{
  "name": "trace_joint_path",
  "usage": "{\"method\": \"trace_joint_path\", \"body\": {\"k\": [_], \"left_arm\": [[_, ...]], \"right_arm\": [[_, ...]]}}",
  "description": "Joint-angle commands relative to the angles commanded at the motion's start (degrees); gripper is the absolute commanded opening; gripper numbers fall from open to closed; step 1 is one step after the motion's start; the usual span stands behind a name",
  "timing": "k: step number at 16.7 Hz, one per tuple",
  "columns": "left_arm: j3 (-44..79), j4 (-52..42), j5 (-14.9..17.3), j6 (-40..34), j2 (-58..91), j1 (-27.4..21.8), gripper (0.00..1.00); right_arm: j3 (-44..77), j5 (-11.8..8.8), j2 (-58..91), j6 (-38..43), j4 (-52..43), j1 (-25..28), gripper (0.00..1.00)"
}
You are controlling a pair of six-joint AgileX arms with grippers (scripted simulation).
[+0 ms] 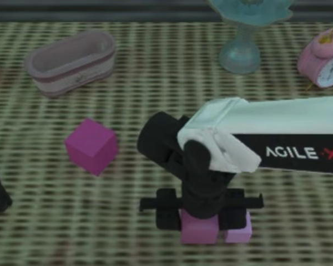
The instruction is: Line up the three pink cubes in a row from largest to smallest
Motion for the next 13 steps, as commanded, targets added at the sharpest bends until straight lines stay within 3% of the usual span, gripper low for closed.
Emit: {"method": "trace_joint_path", "body": {"k": [10, 13], "left_arm": [[0.0, 0.0, 0.0, 0.0, 0.0, 0.0, 1.00], [0.0, 0.0, 0.0, 0.0, 0.0, 0.0, 1.00]], "right_arm": [[0.0, 0.0, 0.0, 0.0, 0.0, 0.0, 0.98], [0.0, 0.0, 0.0, 0.0, 0.0, 0.0, 1.00]]}}
